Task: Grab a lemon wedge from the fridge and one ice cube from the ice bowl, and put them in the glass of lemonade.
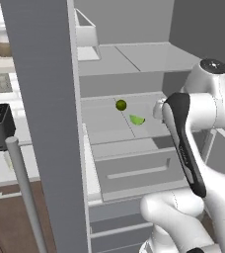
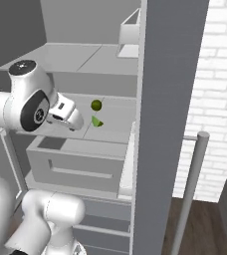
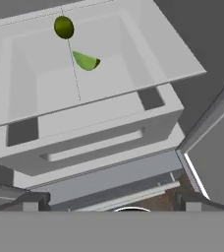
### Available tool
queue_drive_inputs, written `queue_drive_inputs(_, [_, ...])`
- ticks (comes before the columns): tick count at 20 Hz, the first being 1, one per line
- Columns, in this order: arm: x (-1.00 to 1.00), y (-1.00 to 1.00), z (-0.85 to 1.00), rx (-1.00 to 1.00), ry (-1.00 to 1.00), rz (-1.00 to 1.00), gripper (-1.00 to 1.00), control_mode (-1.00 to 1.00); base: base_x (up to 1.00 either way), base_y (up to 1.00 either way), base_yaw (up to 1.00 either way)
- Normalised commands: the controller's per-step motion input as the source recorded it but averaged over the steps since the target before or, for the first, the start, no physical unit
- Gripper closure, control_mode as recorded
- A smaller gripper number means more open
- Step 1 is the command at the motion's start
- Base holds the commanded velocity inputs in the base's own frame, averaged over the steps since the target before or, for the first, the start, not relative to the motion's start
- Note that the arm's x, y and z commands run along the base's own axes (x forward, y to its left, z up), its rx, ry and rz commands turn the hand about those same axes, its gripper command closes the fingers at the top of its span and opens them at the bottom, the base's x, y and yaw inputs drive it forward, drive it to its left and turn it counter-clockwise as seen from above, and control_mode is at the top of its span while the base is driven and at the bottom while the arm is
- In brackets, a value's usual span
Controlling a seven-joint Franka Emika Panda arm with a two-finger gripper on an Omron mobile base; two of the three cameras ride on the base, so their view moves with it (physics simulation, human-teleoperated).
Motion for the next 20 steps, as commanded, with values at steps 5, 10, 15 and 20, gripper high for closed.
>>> queue_drive_inputs(5, [0.91, -0.05, -0.7, 0.0, 0.07, 0.0, -1.0, -1.0, 0.0, 0.0, 0.0])
queue_drive_inputs(10, [0.68, 0.0, -0.87, 0.0, 0.03, 0.03, -1.0, -1.0, 0.0, 0.0, 0.0])
queue_drive_inputs(15, [0.66, 0.0, -0.83, 0.0, 0.03, 0.05, -1.0, -1.0, 0.0, 0.0, 0.0])
queue_drive_inputs(20, [0.28, -0.01, 0.0, 0.0, 0.0, 0.04, -1.0, -1.0, 0.0, 0.0, 0.0])
